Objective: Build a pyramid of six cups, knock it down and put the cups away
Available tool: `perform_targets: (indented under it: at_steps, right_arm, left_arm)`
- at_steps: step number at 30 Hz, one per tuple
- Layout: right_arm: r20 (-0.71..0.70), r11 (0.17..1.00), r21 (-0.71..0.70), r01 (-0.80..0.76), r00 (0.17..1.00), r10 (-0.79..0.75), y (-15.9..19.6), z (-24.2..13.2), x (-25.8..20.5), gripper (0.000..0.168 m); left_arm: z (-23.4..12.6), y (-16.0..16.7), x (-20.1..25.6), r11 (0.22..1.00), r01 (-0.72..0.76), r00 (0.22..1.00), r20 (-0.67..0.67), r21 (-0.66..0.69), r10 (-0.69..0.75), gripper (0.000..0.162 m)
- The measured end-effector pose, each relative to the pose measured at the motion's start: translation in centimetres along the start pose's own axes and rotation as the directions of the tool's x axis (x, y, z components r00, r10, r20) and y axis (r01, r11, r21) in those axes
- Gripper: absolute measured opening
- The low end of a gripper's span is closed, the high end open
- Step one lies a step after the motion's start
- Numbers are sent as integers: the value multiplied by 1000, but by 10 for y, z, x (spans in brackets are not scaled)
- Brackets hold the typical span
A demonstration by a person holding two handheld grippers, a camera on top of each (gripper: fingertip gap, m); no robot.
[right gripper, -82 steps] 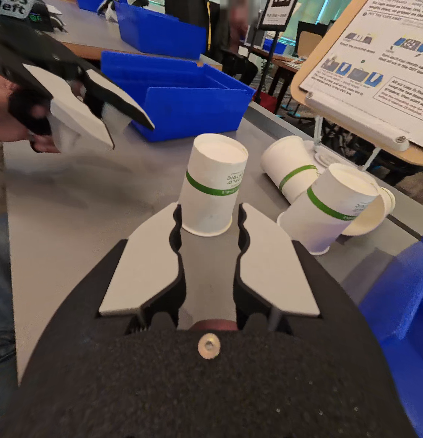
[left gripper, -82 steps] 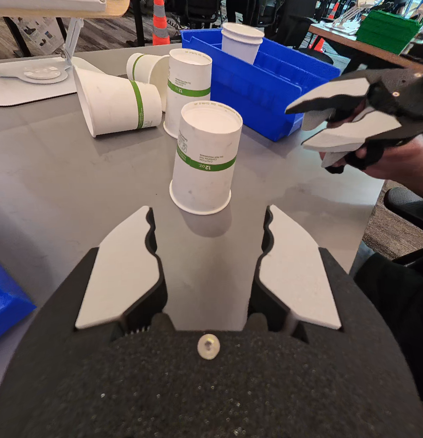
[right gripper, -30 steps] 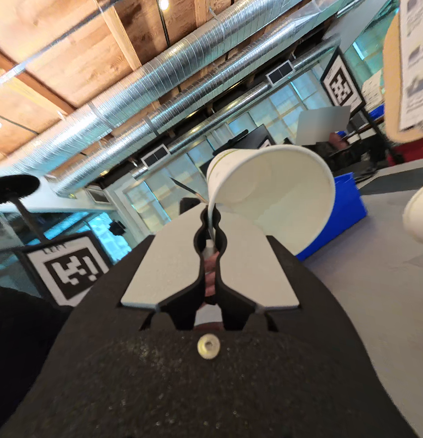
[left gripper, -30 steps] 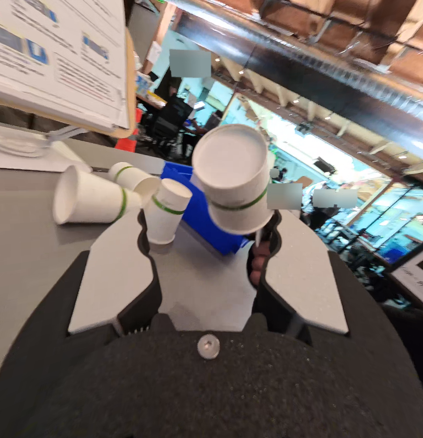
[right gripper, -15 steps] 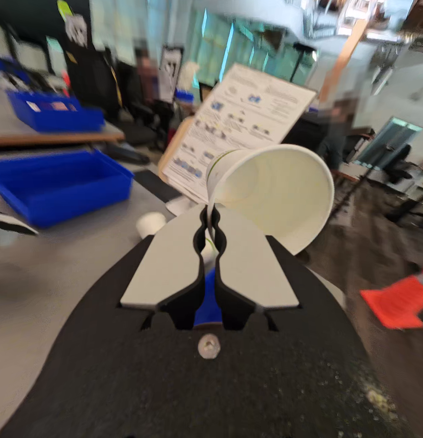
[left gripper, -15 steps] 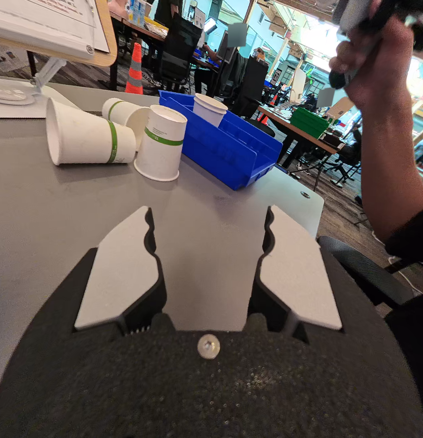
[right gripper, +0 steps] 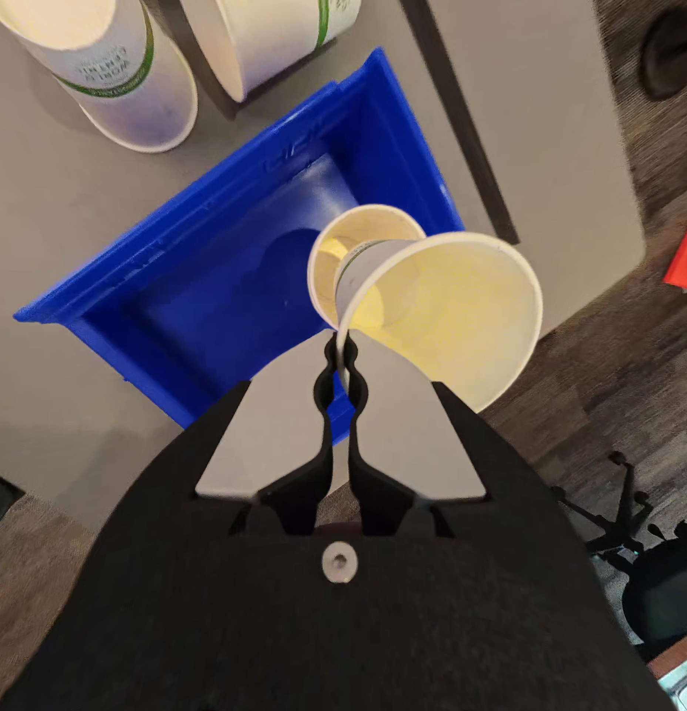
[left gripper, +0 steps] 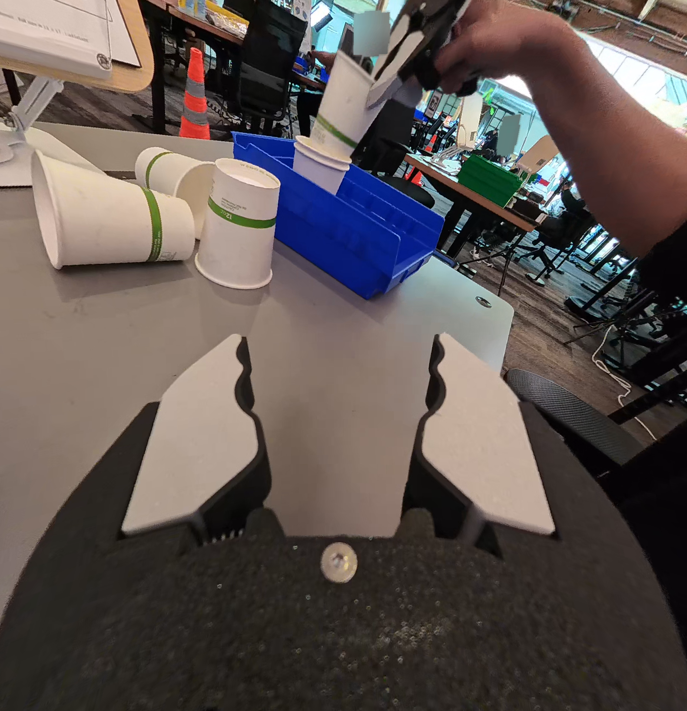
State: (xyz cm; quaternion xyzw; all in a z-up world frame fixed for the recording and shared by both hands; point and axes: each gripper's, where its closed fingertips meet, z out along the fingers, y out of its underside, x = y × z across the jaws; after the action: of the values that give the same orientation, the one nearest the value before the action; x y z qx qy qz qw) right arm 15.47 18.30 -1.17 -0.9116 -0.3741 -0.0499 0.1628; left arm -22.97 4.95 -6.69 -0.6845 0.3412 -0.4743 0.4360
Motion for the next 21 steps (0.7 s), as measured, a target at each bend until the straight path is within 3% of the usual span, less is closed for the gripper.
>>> perform_targets:
  at_steps: [7, 11, 14, 16, 18, 21]
  right_arm:
    - [170, 989, -146, 25, 985, 0, 5, 54, -18, 3]
    - [222, 988, -152, 31, 975, 3, 9, 65, -26, 24]
    - [212, 993, -113, 20, 977, 4, 7, 60, -24, 26]
    - [187, 1000, -26, -2, 982, 7, -3, 45, -24, 26]
    - [102, 989, 148, -21, 995, 6, -24, 18, -25, 32]
    - [-55, 846, 530, -56, 993, 100, -65, -40, -40, 38]
  left_arm:
    - [4, 11, 5, 999, -7, 1000, -21, -42, 6, 88]
    - [4, 13, 7, 998, -25, 999, -27, -56, 24, 88]
    - [5, 14, 7, 998, -32, 999, -27, -61, 31, 88]
    - [6, 15, 7, 998, -28, 999, -31, -65, 26, 88]
    - [5, 14, 6, 998, -32, 999, -25, -60, 31, 88]
    - [3, 11, 2, 998, -46, 999, -3, -51, 46, 88]
